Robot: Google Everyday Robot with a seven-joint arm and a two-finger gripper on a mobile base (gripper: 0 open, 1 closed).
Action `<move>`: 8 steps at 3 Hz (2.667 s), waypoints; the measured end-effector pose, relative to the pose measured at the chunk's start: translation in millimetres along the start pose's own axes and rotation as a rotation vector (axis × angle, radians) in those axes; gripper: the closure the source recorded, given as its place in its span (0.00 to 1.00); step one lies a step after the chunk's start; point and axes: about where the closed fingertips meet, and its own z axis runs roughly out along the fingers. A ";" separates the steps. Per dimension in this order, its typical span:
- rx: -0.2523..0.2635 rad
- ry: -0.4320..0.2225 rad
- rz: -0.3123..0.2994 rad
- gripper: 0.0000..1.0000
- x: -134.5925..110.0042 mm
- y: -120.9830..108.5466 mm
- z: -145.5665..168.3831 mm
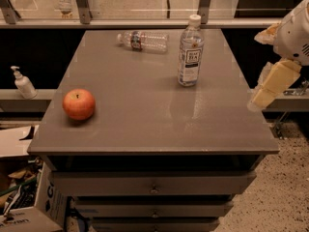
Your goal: Knock blue plastic bottle over
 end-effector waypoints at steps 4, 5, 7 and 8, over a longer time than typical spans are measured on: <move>-0.074 -0.335 0.039 0.00 -49.9 -50.4 82.8; -0.075 -0.417 0.049 0.00 -67.8 -61.0 100.5; -0.077 -0.570 -0.003 0.00 -116.1 -63.0 112.9; -0.081 -0.582 0.001 0.00 -118.0 -60.3 114.9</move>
Offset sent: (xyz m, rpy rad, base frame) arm 0.0688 0.0197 -0.0338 0.2485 -0.0178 0.0333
